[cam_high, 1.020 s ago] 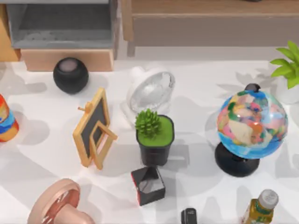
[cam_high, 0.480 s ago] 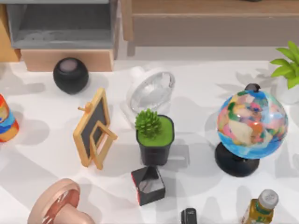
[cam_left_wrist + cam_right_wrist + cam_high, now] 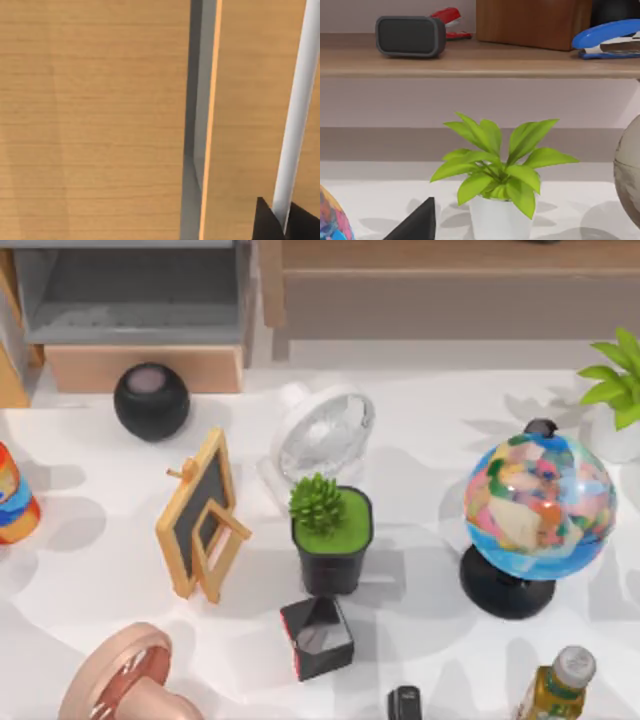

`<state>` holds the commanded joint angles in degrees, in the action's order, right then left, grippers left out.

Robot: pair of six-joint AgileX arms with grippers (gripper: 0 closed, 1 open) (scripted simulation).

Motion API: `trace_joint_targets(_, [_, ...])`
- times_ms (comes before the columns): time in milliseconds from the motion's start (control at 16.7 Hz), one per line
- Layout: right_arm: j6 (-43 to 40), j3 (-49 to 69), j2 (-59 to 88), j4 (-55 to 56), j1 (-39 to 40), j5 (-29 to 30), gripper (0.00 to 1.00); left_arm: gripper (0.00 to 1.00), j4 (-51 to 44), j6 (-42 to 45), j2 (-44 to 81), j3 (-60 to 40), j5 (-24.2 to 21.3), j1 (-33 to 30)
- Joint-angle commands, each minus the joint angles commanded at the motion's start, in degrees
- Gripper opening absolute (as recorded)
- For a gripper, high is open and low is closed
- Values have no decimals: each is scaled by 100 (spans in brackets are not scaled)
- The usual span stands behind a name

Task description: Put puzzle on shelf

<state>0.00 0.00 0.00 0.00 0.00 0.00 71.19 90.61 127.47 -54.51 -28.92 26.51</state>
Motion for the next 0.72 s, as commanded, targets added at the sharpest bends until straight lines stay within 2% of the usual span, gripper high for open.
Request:
trace_joint_targets(420, [0,0,0,0,0,0,100,0,103,4,-68,162,-61,58])
trace_joint_targets(720, [0,0,0,0,0,0,100,0,602,20,-464,1136,-402,408])
